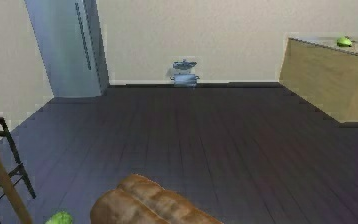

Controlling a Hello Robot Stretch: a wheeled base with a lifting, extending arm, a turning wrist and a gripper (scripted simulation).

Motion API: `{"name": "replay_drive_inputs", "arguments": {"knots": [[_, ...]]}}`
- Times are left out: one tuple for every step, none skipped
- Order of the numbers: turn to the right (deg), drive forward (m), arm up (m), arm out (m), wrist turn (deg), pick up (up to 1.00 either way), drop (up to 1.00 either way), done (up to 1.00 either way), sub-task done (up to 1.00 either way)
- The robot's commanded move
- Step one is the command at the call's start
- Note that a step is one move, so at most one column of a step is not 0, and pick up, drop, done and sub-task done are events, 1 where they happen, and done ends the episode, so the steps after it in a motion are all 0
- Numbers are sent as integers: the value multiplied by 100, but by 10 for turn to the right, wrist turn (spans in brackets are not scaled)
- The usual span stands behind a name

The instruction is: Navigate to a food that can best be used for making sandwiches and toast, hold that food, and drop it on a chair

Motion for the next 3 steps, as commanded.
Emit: {"name": "replay_drive_inputs", "arguments": {"knots": [[0, 65, 0, 0, 0, 0, 0, 0, 0], [-330, 0, 0, 0, 0, 0, 0, 0, 0], [0, 35, 0, 0, 0, 0, 0, 0, 0]]}}
